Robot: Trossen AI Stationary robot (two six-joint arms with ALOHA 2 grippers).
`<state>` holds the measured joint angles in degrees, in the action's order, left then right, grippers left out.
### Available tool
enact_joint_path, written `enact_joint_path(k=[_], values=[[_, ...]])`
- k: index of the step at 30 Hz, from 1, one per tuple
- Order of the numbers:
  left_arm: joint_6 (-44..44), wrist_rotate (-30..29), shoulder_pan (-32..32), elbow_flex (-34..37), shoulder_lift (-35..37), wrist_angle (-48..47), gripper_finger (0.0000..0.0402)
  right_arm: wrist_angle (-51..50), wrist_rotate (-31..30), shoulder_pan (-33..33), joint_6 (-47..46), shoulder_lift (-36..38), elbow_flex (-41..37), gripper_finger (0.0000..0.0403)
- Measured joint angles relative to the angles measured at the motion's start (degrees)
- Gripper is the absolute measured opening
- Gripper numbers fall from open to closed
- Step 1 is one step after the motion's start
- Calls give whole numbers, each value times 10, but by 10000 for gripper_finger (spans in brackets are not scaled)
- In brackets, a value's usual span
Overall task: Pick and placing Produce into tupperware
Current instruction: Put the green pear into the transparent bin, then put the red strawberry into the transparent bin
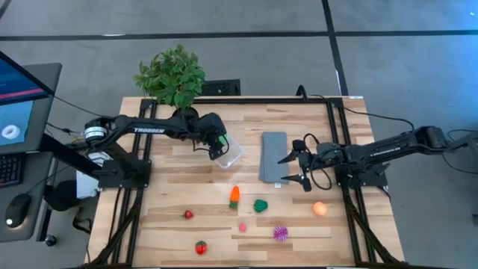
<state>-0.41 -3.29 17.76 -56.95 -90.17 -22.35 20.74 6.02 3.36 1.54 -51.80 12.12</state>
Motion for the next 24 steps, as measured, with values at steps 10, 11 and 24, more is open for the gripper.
enact_joint_path(k=[10, 11, 24], values=[[3, 0, 3, 0, 1, -2, 221, 12, 0, 0, 0, -8, 0, 317], [3, 0, 3, 0, 1, -2, 224, 12, 0, 0, 0, -8, 0, 317], [22, 2, 3, -3, 3, -8, 297, 12, 0, 0, 0, -7, 0, 317]])
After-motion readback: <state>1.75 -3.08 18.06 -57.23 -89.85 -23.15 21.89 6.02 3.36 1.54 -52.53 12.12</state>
